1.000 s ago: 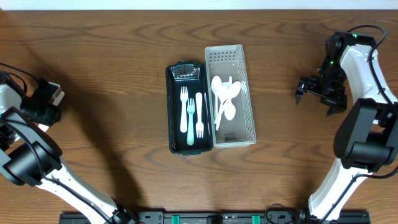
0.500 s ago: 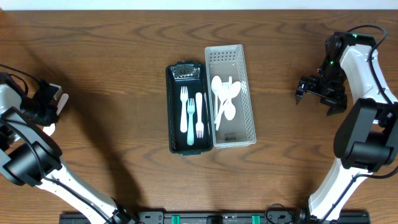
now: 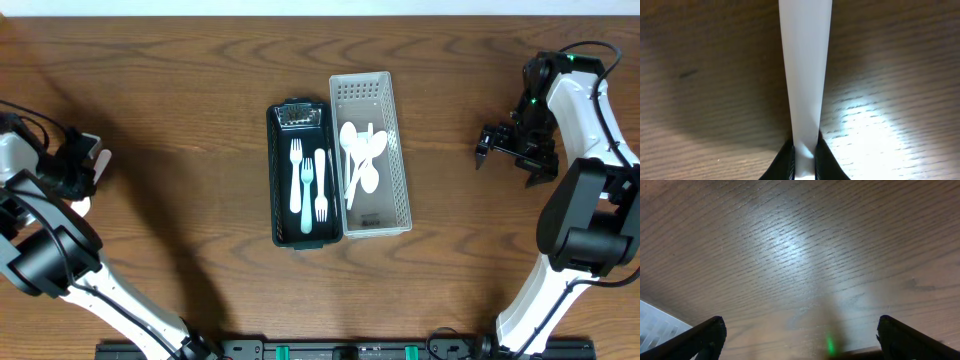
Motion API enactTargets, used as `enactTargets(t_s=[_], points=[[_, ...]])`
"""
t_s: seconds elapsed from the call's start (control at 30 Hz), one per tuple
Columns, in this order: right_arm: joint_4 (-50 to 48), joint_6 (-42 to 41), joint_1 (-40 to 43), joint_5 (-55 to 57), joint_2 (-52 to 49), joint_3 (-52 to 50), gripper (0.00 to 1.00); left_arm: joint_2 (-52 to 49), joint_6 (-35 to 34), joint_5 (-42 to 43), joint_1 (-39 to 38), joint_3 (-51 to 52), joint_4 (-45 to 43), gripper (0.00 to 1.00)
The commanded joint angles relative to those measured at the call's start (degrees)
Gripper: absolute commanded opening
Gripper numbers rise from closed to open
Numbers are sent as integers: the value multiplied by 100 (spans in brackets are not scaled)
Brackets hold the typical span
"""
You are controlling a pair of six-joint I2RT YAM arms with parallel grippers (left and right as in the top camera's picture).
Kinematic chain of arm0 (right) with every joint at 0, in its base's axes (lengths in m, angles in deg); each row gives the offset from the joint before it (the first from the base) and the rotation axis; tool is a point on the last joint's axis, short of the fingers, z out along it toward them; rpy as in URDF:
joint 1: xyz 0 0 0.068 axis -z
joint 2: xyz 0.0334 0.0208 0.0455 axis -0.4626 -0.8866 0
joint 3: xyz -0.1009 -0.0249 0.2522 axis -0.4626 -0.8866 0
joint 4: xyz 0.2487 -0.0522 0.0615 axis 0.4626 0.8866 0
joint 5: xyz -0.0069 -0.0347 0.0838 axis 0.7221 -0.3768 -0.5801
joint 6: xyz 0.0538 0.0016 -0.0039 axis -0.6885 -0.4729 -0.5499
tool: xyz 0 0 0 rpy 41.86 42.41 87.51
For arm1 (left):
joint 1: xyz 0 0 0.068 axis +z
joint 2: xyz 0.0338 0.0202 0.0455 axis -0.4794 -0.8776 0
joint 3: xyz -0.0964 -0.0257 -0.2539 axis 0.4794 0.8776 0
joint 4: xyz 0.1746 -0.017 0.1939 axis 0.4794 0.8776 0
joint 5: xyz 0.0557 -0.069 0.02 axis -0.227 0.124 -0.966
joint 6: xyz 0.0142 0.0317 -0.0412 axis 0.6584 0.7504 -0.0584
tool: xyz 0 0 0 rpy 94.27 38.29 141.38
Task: Pack container
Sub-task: 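Lift the white spoon with the left gripper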
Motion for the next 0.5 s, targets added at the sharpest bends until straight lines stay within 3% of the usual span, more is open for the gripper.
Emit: enactTargets(t_s=[0.0,0.47], points=[[4,-79,9,-24,39,55,99,-289,-101,101,-249,72,92,6],[-236,-74,9,-22,39,55,99,334,-1360,105,-1154,66,136,6]])
